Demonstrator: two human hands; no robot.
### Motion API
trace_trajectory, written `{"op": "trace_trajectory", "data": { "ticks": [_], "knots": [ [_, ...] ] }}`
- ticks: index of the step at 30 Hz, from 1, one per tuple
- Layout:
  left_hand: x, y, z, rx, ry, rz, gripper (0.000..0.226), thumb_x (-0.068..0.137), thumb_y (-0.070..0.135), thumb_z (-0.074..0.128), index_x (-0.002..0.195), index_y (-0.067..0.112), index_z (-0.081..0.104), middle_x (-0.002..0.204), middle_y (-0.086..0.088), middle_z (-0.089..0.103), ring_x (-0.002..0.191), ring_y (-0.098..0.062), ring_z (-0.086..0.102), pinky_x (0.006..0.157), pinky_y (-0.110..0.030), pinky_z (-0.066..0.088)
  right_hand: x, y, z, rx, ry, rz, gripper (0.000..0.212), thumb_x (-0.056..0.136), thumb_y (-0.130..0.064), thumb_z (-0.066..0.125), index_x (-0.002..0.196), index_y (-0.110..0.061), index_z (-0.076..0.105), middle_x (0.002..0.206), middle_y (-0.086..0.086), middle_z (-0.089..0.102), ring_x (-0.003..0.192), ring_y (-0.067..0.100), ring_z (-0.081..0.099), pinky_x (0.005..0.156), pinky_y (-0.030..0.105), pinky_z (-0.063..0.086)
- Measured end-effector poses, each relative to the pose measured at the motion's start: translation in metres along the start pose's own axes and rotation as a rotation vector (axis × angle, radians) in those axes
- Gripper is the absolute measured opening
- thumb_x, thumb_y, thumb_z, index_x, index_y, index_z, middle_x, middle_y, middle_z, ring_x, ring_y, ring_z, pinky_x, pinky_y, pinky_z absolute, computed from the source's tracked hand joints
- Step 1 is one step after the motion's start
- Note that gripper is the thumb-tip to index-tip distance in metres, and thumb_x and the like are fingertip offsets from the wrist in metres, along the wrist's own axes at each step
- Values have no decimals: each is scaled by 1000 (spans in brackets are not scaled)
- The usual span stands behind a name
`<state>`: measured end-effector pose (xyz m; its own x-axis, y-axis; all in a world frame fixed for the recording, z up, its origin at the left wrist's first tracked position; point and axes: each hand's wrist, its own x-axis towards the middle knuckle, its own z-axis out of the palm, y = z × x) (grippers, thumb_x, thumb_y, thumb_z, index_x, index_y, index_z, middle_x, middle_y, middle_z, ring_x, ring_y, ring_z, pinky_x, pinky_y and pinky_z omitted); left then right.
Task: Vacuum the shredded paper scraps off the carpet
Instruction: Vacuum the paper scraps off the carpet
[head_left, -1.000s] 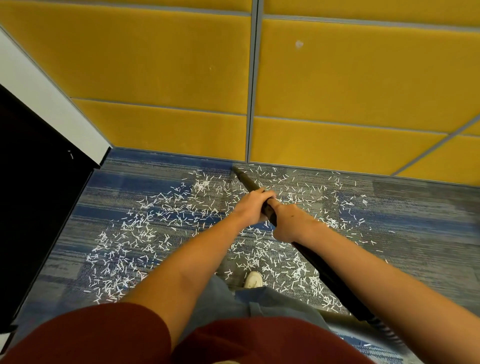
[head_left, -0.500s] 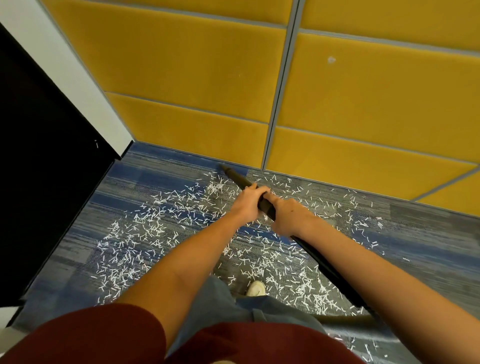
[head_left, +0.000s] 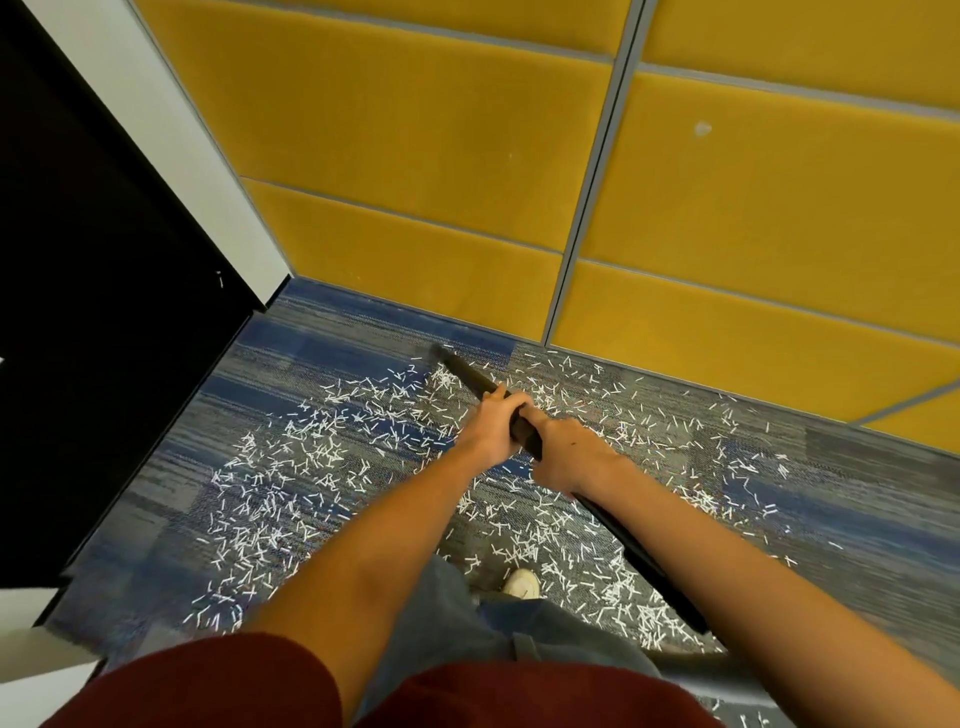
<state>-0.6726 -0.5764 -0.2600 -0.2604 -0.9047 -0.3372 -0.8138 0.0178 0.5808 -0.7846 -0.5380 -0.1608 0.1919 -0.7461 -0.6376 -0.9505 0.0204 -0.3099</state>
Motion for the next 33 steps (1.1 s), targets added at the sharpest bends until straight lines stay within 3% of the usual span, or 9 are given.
{"op": "trace_trajectory", "data": {
  "ticks": [3,7,10,13,16,19,26,28,33],
  "knots": [
    [3,7,0,-17,-23,26,57,82,2,63,136,15,48,144,-16,36,131,-33,36,108,-41,33,-1,6,-2,15,11,9,73,85,-6,57,147,-24,21,94,5,48,80,24,55,74,33,53],
    [5,16,3,-11,-52,48,57,82,0,61,136,15,48,145,-15,36,132,-33,35,108,-42,34,-2,12,-2,19,17,44,73,86,-9,59,147,-24,21,99,8,53,81,26,59,76,38,57],
    [4,21,6,-48,-39,72,47,74,-6,67,114,18,57,124,-8,49,110,-33,52,91,-46,49,-4,18,-3,22,6,37,73,85,-9,59,146,-24,22,92,6,54,71,21,58,64,30,55],
    [1,21,5,-9,-15,100,42,75,-3,67,108,20,57,117,-7,52,102,-31,56,84,-43,51,-6,22,-3,26,-2,13,73,86,-9,59,147,-26,23,98,9,57,72,23,60,68,34,58],
    [-5,16,4,20,8,79,38,77,0,66,108,20,57,116,-7,52,101,-29,56,82,-39,51,-8,18,-1,33,-26,-12,77,84,-2,55,148,-27,20,93,7,53,70,20,58,63,30,55],
    [-12,7,1,21,20,66,37,77,1,67,108,20,57,115,-8,52,100,-30,57,83,-41,52,-7,11,4,25,-40,-45,77,82,0,53,148,-26,22,88,3,51,75,21,57,68,31,56],
    [-29,-10,-5,6,69,27,35,79,2,64,111,16,58,114,-11,55,105,-31,55,85,-41,50,-6,-6,10,-35,-67,-103,77,85,-4,56,149,-26,20,96,5,51,77,22,56,60,27,48],
    [-33,-16,-6,-10,75,13,35,79,4,66,111,15,58,114,-12,55,111,-33,53,85,-44,49,-5,-11,12,-56,-66,-124,76,85,-5,55,149,-25,20,93,5,50,78,23,56,64,29,50],
    [-43,-24,-8,-19,105,-10,31,78,4,66,106,13,58,106,-12,56,104,-32,54,83,-43,49,-3,-19,17,-70,-86,-151,75,84,-2,54,148,-25,22,97,7,52,81,25,59,70,33,55]
  ]
}}
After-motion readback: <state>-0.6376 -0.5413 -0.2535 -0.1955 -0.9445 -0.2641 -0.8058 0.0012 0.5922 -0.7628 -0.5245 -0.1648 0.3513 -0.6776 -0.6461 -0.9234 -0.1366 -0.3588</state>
